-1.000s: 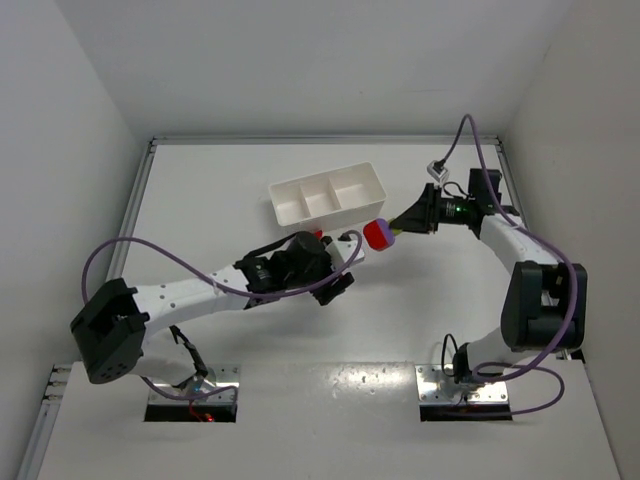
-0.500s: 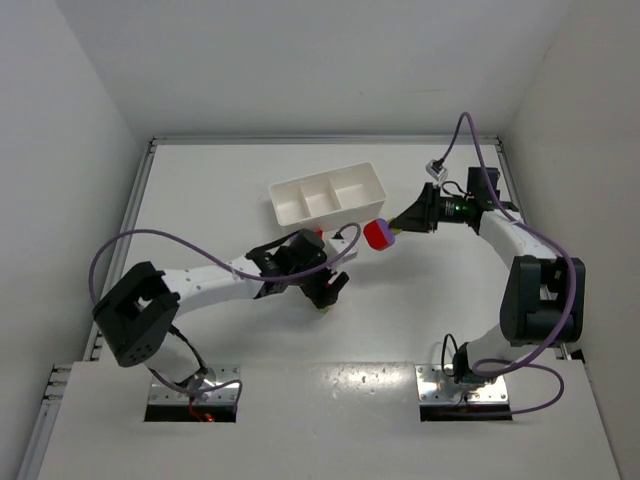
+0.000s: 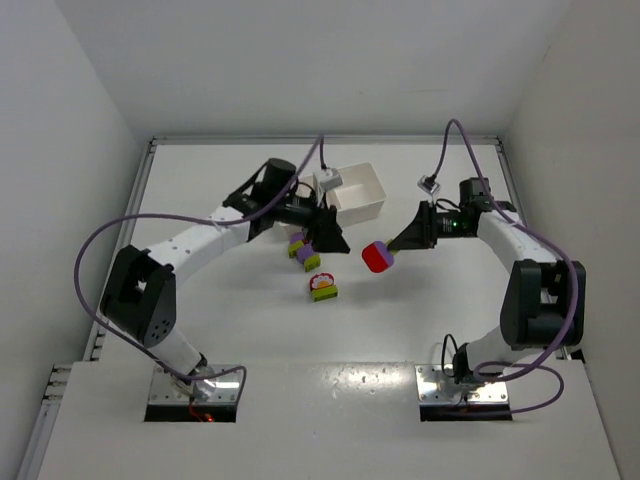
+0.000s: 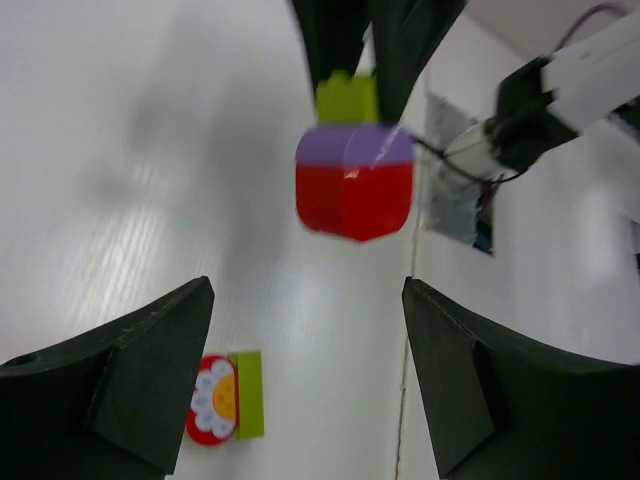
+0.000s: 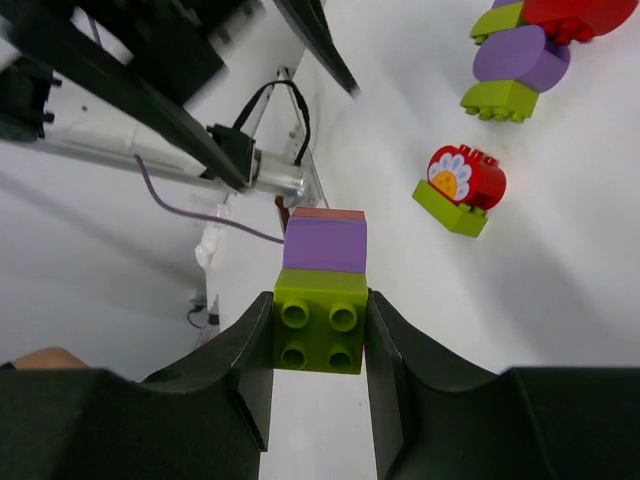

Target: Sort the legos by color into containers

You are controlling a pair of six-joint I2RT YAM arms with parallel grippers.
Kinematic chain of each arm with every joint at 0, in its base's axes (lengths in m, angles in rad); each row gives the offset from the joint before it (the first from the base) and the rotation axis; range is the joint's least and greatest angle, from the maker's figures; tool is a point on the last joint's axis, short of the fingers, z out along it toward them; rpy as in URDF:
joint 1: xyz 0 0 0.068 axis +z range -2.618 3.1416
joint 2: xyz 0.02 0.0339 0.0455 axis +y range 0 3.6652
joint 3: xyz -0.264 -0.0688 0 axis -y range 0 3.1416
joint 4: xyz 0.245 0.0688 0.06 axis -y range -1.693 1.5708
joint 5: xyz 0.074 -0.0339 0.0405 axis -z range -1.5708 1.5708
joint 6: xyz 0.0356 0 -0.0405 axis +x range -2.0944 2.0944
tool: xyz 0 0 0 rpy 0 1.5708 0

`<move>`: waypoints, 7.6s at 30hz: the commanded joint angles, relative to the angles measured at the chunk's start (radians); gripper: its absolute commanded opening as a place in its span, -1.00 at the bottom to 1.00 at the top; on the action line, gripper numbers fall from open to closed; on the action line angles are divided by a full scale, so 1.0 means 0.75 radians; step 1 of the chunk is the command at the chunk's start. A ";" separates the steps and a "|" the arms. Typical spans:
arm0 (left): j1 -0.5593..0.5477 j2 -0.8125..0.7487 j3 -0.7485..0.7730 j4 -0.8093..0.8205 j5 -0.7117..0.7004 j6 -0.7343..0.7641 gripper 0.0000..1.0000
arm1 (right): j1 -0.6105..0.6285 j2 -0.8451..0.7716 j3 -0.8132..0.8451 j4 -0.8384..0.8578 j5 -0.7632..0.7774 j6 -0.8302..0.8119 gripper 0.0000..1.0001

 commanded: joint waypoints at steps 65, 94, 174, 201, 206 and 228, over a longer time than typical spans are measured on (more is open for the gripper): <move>0.116 -0.258 -0.116 -0.108 -0.106 0.066 -0.88 | 0.238 0.550 0.865 0.346 0.827 0.220 -0.88; 0.178 0.024 0.086 -0.120 0.468 0.183 -0.86 | 0.308 0.191 0.469 0.297 -0.106 0.059 0.34; 0.622 -0.324 -0.453 0.752 0.076 -0.802 -0.86 | 0.462 0.633 0.856 0.633 0.431 0.389 0.65; 0.609 -0.231 -0.540 1.547 0.049 -1.550 -0.88 | 0.648 0.514 0.532 1.771 0.277 1.558 0.69; 0.609 -0.258 -0.566 1.559 0.049 -1.562 -0.88 | 0.703 0.555 0.561 1.800 0.277 1.558 0.60; 0.609 -0.336 -0.609 1.363 0.025 -1.436 -0.07 | 0.732 0.518 0.508 1.855 0.217 1.490 -0.96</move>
